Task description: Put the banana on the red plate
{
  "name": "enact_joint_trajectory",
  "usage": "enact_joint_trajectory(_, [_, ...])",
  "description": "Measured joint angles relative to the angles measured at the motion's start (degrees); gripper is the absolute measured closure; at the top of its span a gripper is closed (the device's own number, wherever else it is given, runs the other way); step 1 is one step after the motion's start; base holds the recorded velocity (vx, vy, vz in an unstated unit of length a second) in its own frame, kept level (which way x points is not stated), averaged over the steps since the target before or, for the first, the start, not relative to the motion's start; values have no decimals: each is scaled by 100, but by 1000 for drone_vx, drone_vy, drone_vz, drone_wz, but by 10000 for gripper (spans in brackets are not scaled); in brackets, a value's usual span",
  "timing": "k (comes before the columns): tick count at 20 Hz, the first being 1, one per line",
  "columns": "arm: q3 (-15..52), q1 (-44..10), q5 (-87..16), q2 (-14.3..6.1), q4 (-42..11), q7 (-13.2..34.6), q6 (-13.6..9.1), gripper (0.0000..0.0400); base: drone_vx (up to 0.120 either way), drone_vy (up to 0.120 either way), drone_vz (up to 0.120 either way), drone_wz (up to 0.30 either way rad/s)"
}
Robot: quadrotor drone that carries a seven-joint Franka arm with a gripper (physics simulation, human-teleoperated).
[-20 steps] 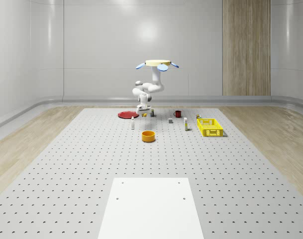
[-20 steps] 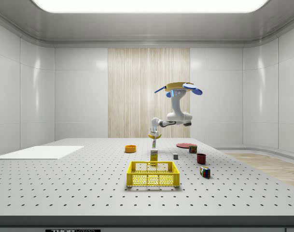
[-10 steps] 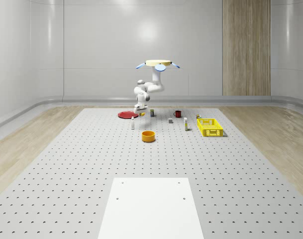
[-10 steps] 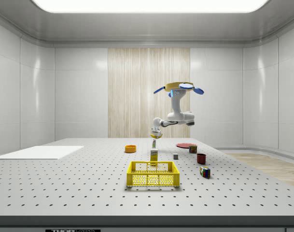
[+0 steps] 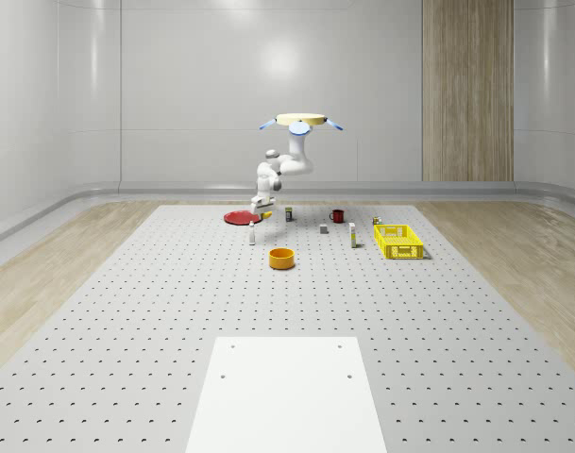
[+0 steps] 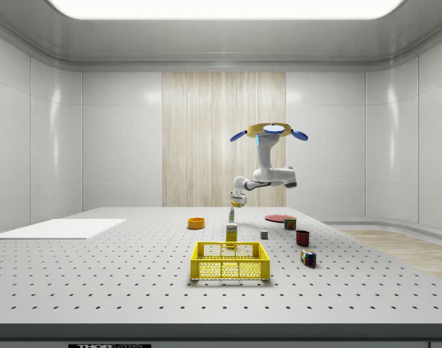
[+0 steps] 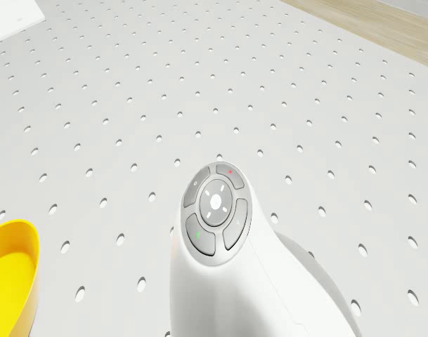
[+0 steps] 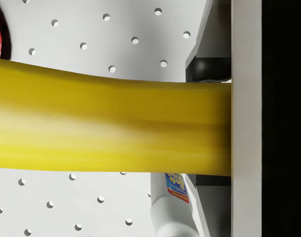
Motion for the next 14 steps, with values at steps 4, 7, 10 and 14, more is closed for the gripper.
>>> enact_joint_trajectory(4, [5, -16, 22, -45, 3, -676, 46, 204, 0, 0, 0, -300])
enact_joint_trajectory(7, [8, -26, 37, -75, 6, -1185, 76, 204, 0, 0, 0, -300])
enact_joint_trajectory(10, [11, -36, 52, -102, 8, -1697, 103, 204, 0, 0, 0, -300])
enact_joint_trajectory(14, [14, -47, 71, -133, 11, -2382, 134, 204, 0, 0, 0, -300])
